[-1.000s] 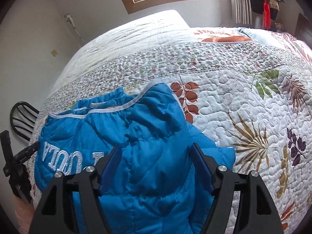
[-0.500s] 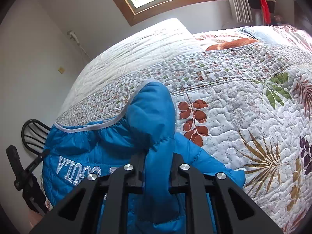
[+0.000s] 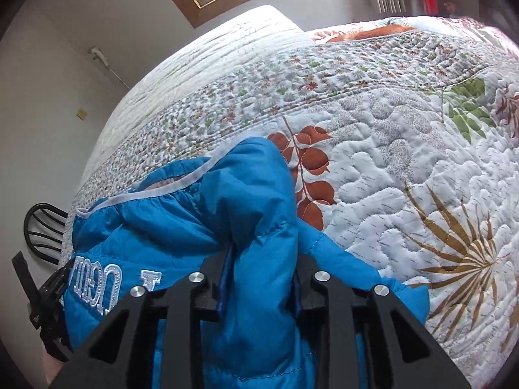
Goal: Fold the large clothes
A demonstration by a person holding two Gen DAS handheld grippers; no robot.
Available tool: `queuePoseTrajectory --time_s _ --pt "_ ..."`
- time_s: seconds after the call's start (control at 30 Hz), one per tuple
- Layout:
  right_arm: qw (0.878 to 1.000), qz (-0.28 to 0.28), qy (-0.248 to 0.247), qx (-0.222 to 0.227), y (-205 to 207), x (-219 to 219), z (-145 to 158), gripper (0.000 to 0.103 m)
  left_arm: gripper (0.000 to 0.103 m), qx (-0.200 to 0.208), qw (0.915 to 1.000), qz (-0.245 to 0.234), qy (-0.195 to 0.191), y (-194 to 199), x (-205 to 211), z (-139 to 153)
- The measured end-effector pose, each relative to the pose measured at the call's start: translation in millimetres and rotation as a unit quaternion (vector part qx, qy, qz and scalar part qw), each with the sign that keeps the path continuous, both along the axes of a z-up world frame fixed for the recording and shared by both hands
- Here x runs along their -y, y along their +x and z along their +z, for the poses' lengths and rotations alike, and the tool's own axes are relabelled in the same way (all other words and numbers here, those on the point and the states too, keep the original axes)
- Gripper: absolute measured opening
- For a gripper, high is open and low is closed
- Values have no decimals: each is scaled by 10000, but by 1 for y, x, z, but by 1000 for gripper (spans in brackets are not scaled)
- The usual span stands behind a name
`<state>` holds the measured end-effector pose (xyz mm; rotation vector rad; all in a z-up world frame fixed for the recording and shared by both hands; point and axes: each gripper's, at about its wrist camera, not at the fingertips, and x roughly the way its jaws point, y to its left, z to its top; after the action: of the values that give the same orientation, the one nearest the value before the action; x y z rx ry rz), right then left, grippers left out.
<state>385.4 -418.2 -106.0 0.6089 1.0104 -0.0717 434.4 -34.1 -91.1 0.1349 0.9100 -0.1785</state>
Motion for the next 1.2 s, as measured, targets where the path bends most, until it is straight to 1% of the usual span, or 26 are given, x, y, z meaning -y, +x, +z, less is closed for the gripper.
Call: queuePoseTrajectory --time_s 0.07,0.13,0.2,0.27,0.33,0.4,0.47,0.53,0.57,0.67,0.8,0.93,1.0,1.1,1.2 --pt "9998 -27 -186 39 -8 -1 13 34 16 -58 9999 78 -99 -3 -8 13" --pt "9989 -173 -439 76 -23 -1 30 34 16 78 9994 193 -283 -15 -19 31" --pt "9978 -252 -572 204 -39 -3 48 35 18 241 9988 246 -360 -32 -23 50" --pt "9971 -110 -644 386 -55 -14 64 35 23 324 9983 284 -389 -55 -25 64" --pt "9959 102 -755 483 -70 -34 77 35 28 338 9981 243 -451 -78 -20 73" --pt "9941 367 -828 595 -84 -59 85 35 31 344 9982 188 -447 -98 -12 77" --pt "9924 621 -816 682 -96 -81 89 35 33 327 9979 17 -557 -117 -3 76" --pt "9907 829 -795 728 -104 -100 88 35 38 326 9977 -115 -590 -135 9 73" --pt "9903 901 -785 711 -106 -108 85 35 39 328 9976 -179 -586 -140 14 70" --pt "9881 1120 -786 705 -109 -129 78 35 39 327 9975 -316 -541 -150 26 61" --pt "9858 1259 -878 678 -107 -148 69 35 39 221 9974 -400 -550 -147 35 46" --pt "9854 1360 -970 337 -93 -155 44 35 41 -60 9980 -416 -477 -136 40 19" --pt "9847 1409 -995 244 -89 -157 29 34 41 -156 9976 -457 -486 -133 39 8" --pt "9844 1401 -1042 229 -89 -158 17 34 41 -118 9979 -458 -448 -134 39 -1" --pt "9847 1365 -1052 252 -90 -157 18 33 40 -101 9980 -407 -470 -134 39 -2"
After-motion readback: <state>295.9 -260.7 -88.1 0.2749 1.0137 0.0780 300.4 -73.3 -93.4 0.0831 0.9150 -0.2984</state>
